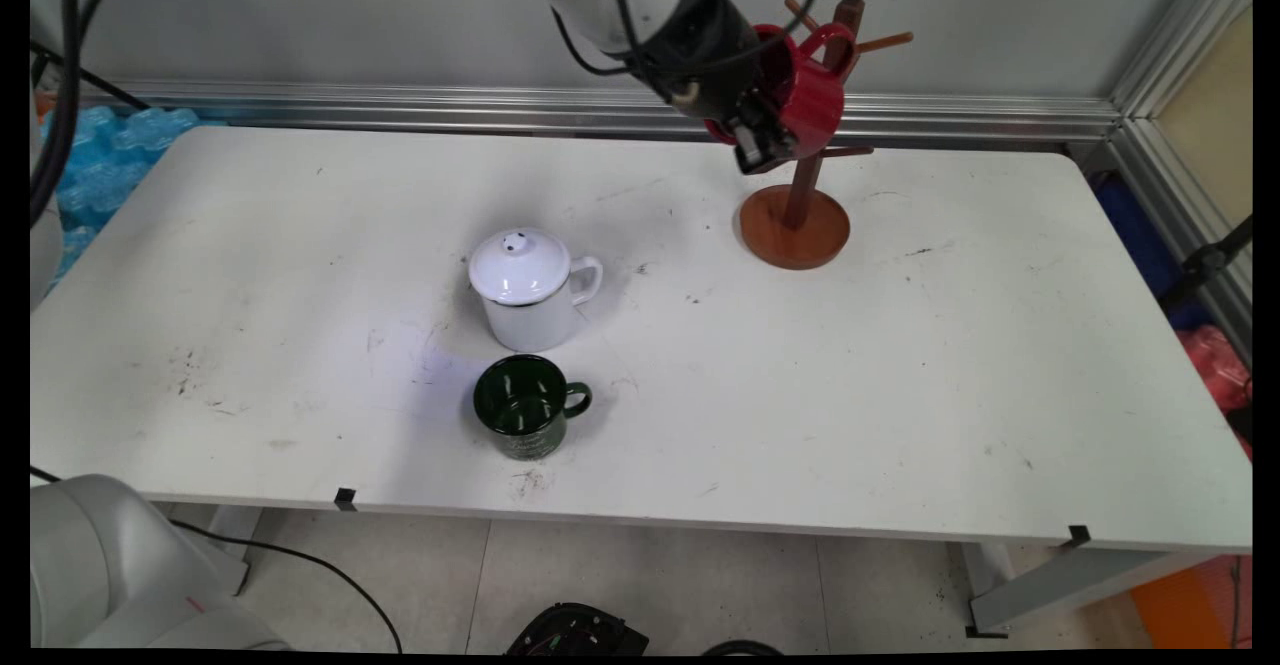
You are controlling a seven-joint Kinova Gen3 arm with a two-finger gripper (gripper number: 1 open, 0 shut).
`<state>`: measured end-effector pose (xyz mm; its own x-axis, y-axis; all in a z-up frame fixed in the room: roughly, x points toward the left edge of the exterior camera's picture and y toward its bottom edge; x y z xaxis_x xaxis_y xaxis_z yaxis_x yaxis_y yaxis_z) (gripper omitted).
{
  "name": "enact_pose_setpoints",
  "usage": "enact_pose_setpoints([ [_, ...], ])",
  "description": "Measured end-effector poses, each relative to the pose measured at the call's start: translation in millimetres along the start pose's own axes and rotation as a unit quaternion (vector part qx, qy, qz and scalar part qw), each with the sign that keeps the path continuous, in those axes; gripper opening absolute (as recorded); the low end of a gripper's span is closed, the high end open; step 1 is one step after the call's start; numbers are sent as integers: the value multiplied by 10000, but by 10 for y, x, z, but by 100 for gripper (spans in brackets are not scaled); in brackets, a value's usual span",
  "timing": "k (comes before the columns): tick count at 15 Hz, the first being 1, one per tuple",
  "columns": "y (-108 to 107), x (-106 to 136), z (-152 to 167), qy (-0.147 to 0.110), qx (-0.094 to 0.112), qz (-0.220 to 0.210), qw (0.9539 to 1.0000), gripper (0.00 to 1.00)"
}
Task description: Place the picked object on the table
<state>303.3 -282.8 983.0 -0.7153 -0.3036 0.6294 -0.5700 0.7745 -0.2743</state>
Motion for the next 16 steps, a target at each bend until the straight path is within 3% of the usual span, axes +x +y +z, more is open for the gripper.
enact_pose_setpoints([
  [6, -210, -266, -281, -253, -391, 540, 9975, 0],
  [12, -561, -664, -497, -669, -701, 977, 9905, 0],
  [16, -835, -881, -512, -929, -771, 1195, 9855, 0],
])
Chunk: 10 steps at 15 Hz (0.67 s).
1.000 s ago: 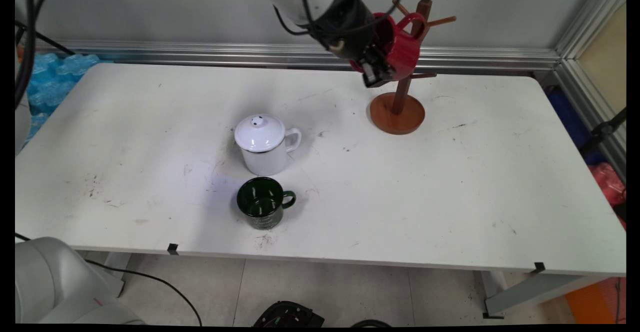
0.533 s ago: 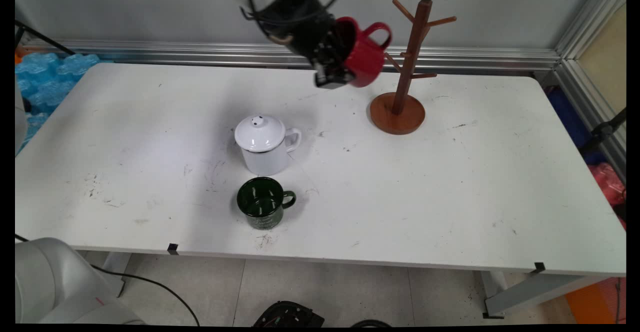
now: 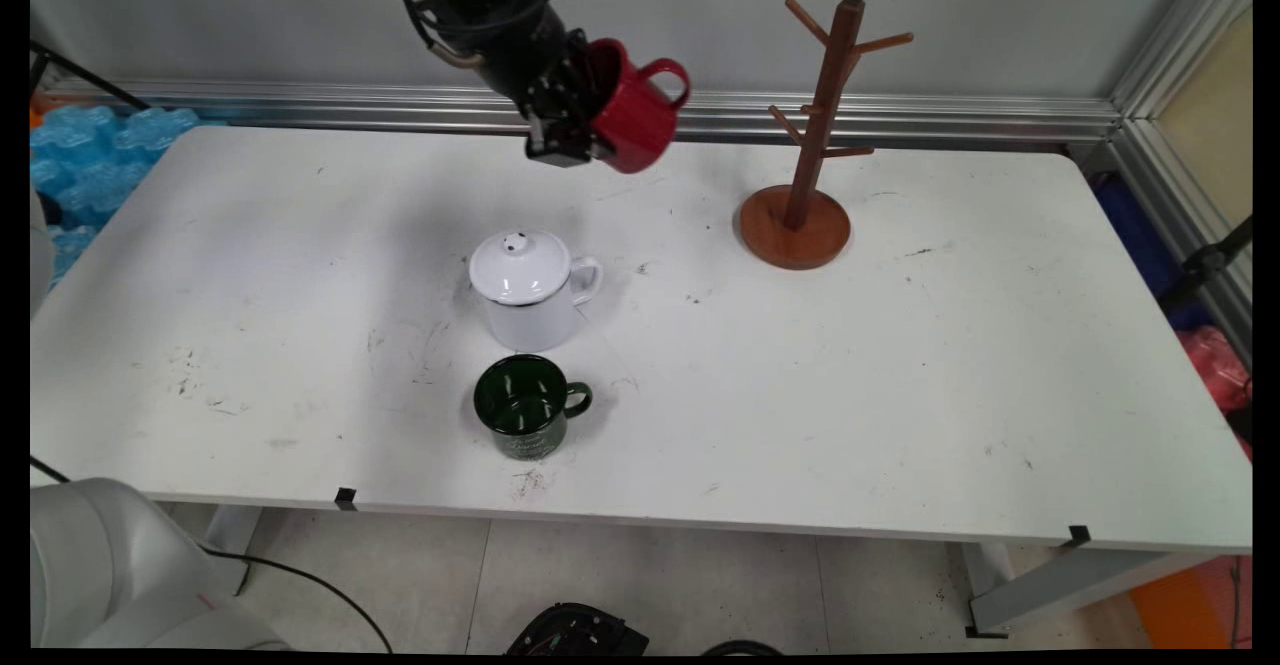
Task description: Place the picked object on the table
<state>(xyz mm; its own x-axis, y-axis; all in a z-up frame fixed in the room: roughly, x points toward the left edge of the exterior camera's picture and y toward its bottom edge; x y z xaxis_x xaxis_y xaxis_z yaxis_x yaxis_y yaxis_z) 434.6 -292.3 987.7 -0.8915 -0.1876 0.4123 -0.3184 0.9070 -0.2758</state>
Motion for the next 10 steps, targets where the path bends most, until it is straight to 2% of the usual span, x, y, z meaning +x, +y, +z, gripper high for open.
enact_pose_setpoints([
  [5, -256, -228, 73, -266, -48, 243, 9993, 0],
  [10, -483, -436, 254, -585, -159, 526, 9968, 0],
])
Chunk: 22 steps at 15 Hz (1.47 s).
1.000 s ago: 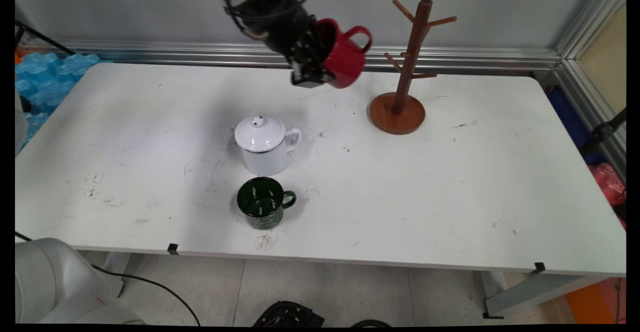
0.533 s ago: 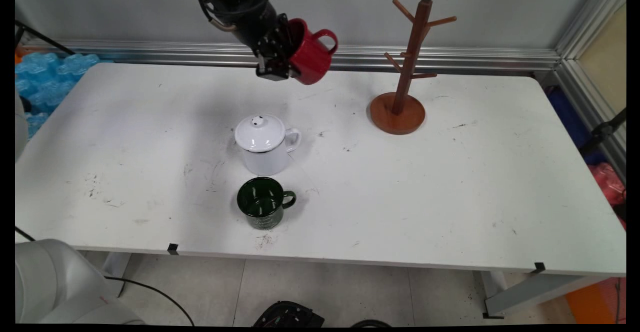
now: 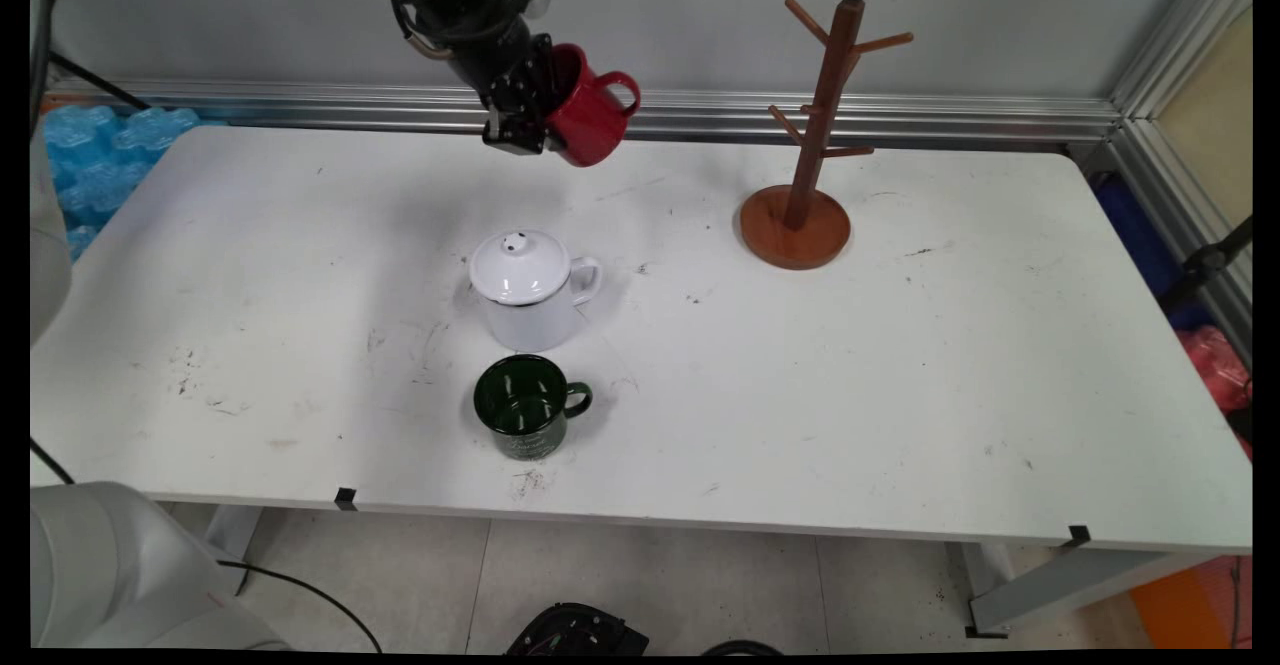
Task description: Place the picked object on the table
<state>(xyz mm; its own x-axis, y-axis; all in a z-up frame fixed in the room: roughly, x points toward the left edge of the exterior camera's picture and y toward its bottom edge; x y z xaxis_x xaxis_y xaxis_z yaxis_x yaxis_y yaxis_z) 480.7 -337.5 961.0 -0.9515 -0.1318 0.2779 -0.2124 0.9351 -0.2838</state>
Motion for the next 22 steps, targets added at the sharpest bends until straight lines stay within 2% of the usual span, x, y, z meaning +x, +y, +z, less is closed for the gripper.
enact_pose_setpoints([
  [7, -179, -156, 342, -302, -161, 163, 9993, 0],
  [22, -331, -333, 936, -766, -364, 160, 9963, 0],
])
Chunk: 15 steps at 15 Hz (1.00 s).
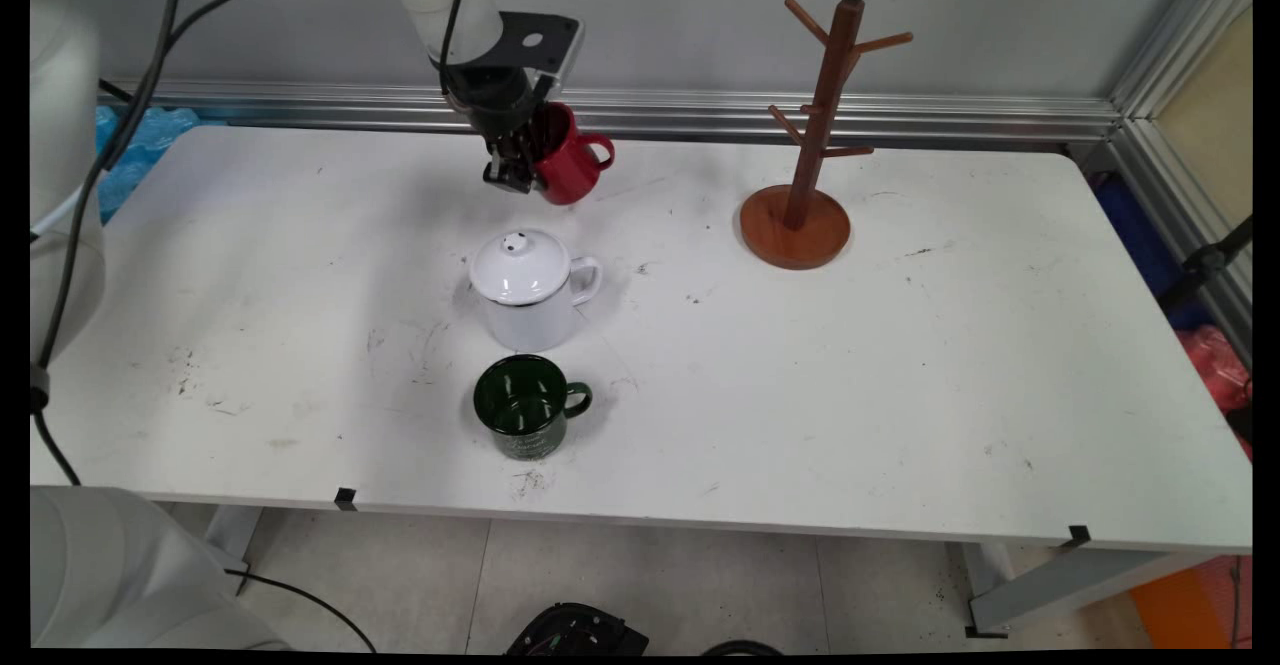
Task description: Place the picked object on the table
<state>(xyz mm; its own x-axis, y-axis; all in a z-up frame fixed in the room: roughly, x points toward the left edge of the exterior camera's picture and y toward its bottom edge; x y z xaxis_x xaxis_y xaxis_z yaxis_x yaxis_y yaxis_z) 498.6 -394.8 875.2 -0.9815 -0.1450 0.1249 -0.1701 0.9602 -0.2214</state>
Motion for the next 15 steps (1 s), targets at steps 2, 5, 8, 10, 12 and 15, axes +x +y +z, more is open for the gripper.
enact_pose_setpoints([
  [2, -11, -13, 61, -47, -26, -6, 10000, 0],
  [5, -28, -27, 146, -121, -65, 3, 9999, 0],
  [8, -43, -40, 220, -189, -95, 20, 9998, 0],
  [10, -49, -49, 268, -241, -111, 48, 9996, 0],
  [12, -51, -56, 311, -299, -125, 93, 9994, 0],
  [15, -51, -67, 371, -389, -155, 178, 9990, 0],
])
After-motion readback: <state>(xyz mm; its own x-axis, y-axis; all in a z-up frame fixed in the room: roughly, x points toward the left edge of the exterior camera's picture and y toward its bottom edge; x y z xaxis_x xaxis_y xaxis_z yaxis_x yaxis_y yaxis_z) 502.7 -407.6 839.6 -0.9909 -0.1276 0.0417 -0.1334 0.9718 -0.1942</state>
